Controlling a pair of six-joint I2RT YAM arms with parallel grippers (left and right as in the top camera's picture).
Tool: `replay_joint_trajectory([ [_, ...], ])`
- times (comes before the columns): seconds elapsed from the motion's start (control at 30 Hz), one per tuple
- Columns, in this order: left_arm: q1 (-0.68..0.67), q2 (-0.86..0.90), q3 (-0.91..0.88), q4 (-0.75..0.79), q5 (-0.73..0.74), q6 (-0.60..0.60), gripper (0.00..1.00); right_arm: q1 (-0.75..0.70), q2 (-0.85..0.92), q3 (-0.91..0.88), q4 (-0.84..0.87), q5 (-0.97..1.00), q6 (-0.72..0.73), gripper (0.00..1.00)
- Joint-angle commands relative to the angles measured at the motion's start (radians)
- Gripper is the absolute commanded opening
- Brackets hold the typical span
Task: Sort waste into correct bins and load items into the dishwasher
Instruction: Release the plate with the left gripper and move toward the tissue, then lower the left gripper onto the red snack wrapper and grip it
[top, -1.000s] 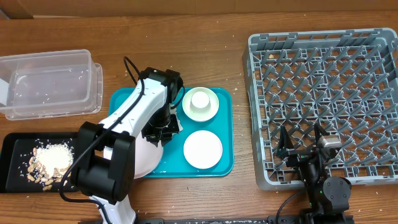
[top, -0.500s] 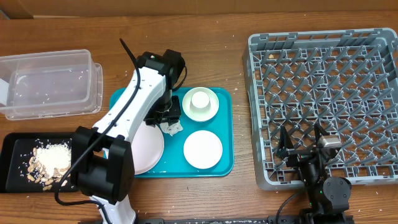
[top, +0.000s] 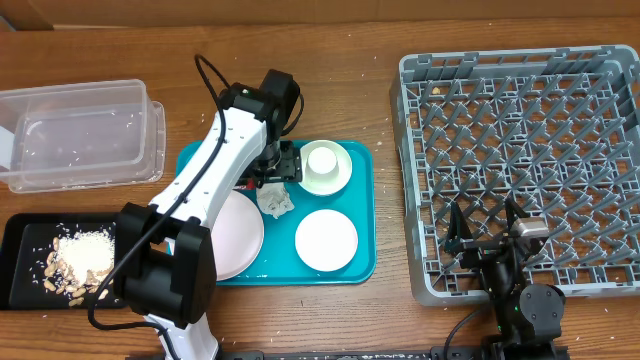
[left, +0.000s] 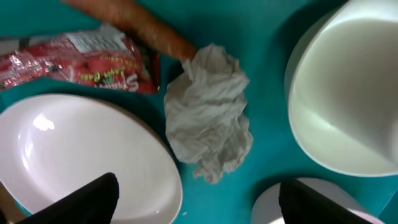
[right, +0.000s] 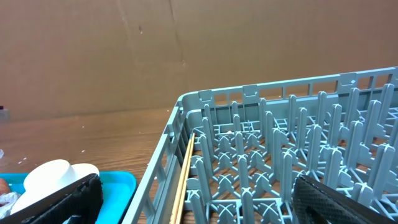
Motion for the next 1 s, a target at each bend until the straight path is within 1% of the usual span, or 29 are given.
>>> replay_joint_trajectory([
  [0.0, 0.004, 0.002, 0.018, 0.034, -0.138, 0.041, 0.87, 0.002, -0.008, -0.01, 0.006, 0.003, -0.003, 1.0],
  [0.07, 0.017, 0.002, 0.018, 0.051, -0.218, 0.041, 0.87, 0.002, -0.008, -0.01, 0.006, 0.003, -0.003, 1.0],
  [0.13, 0.04, 0.002, 0.018, 0.063, -0.23, 0.041, 0.87, 0.002, -0.008, -0.01, 0.006, 0.003, -0.003, 1.0],
  [0.2, 0.075, 0.002, 0.018, 0.062, -0.196, 0.026, 0.84, 0.002, -0.008, -0.01, 0.006, 0.003, -0.003, 1.0],
  [0.23, 0.105, 0.002, 0.018, 0.063, -0.138, 0.025, 0.83, 0.002, -0.008, -0.01, 0.006, 0.003, -0.003, 1.0],
  [0.3, 0.138, 0.002, 0.018, 0.067, -0.084, 0.024, 0.82, 0.002, -0.008, -0.01, 0.006, 0.003, -0.003, 1.0],
  [0.43, 0.198, 0.002, 0.018, 0.082, -0.071, -0.006, 0.82, 0.002, -0.008, -0.01, 0.006, 0.003, -0.003, 1.0],
  [0.63, 0.253, 0.002, 0.018, 0.131, -0.017, -0.125, 0.78, 0.002, -0.008, -0.01, 0.006, 0.003, -0.003, 1.0],
  [0.77, 0.253, 0.005, 0.018, 0.172, 0.022, -0.179, 0.77, 0.002, -0.008, -0.01, 0.006, 0.003, -0.003, 1.0],
  [0.87, 0.245, 0.018, 0.018, 0.18, 0.023, -0.256, 0.77, 0.002, -0.008, -0.01, 0.006, 0.003, -0.003, 1.0],
  [0.9, 0.244, 0.027, 0.018, 0.18, 0.025, -0.277, 0.77, 0.002, -0.008, -0.01, 0.006, 0.003, -0.003, 1.0],
  [0.97, 0.24, 0.048, 0.018, 0.184, 0.045, -0.286, 0.82, 0.002, -0.008, -0.01, 0.006, 0.003, -0.003, 1.0],
])
